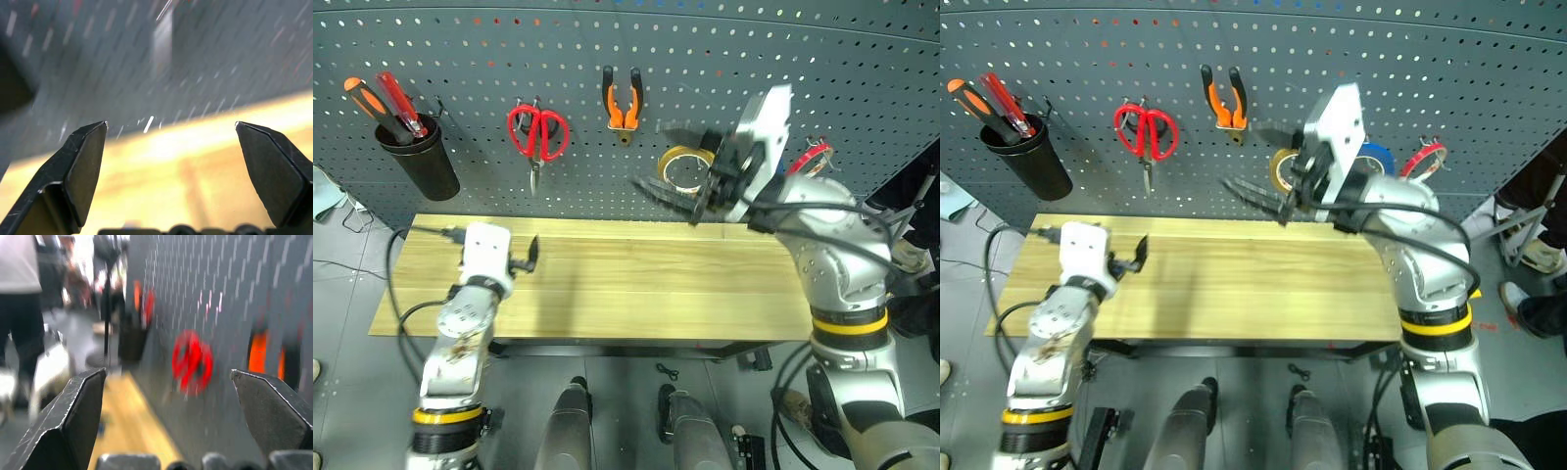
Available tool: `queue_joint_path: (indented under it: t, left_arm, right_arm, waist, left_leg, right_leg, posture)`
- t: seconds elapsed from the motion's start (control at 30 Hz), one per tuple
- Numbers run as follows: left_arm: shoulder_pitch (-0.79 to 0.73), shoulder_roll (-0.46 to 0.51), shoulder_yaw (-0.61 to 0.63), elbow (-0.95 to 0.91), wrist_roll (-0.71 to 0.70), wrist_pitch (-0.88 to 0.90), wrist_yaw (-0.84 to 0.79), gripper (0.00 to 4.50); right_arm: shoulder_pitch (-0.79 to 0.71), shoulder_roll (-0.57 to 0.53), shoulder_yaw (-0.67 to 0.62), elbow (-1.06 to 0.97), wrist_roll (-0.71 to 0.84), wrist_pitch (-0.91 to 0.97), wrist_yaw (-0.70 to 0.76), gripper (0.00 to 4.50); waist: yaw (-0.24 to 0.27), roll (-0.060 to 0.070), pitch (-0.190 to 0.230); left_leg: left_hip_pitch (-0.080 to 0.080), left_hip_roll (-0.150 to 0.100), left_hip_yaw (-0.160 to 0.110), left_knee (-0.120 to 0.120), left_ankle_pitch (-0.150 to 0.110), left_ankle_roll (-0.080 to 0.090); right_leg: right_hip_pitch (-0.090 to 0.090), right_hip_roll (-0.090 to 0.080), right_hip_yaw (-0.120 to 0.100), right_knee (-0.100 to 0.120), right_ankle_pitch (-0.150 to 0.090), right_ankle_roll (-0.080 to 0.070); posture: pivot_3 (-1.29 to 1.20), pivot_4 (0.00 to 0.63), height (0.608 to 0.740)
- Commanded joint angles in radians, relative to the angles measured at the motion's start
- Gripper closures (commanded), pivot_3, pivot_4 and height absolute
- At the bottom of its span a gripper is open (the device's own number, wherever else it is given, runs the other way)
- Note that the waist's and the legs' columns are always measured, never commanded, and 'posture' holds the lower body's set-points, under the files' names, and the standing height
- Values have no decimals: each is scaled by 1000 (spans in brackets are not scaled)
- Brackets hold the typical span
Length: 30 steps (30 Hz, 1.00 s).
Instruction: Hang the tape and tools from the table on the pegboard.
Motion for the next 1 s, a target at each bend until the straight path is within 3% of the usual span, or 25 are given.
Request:
queue_joint_path:
  t: [0.03,0.17,0.3,0.7,0.93,1.0]
  left_arm:
    - [16,98,38,56,-29,24,-104,44]
    - [-55,254,31,262,-47,29,-254,44]
    - [-145,331,-5,427,-64,21,-363,44]
    - [-251,327,-48,665,-70,-5,-449,44]
    - [-338,324,-64,839,-60,-50,-465,44]
    - [-359,322,-68,878,-60,-44,-470,595]
  right_arm:
    - [19,-14,77,-45,-64,6,7,0]
    - [13,30,146,-66,-73,78,-16,0]
    - [-12,69,156,-79,-61,135,-33,0]
    - [5,65,148,-82,-80,177,-37,0]
    - [17,43,134,-112,-74,213,-39,0]
    - [14,38,135,-110,-74,214,-36,0]
  waist:
    - [2,1,1]
    - [7,3,11]
    - [13,6,49]
    - [10,7,136]
    - [5,7,141]
    - [6,7,142]
  left_leg:
    - [0,0,0,0,0,0]
    - [1,0,0,0,0,0]
    - [2,1,0,-1,1,1]
    - [-3,0,-2,-2,1,2]
    - [-7,0,-3,-1,1,2]
    - [-7,0,-3,-2,1,2]
  right_leg:
    - [0,0,0,0,-1,-1]
    - [0,0,1,2,-5,-7]
    - [-2,-1,1,5,-7,-10]
    - [-10,0,1,19,-14,-6]
    - [-13,0,1,19,-14,-5]
    - [-14,0,1,19,-14,-5]
  posture:
    - [191,309,737]
    - [207,380,737]
    - [211,438,737]
    - [196,513,737]
    - [187,518,737]
    - [183,522,737]
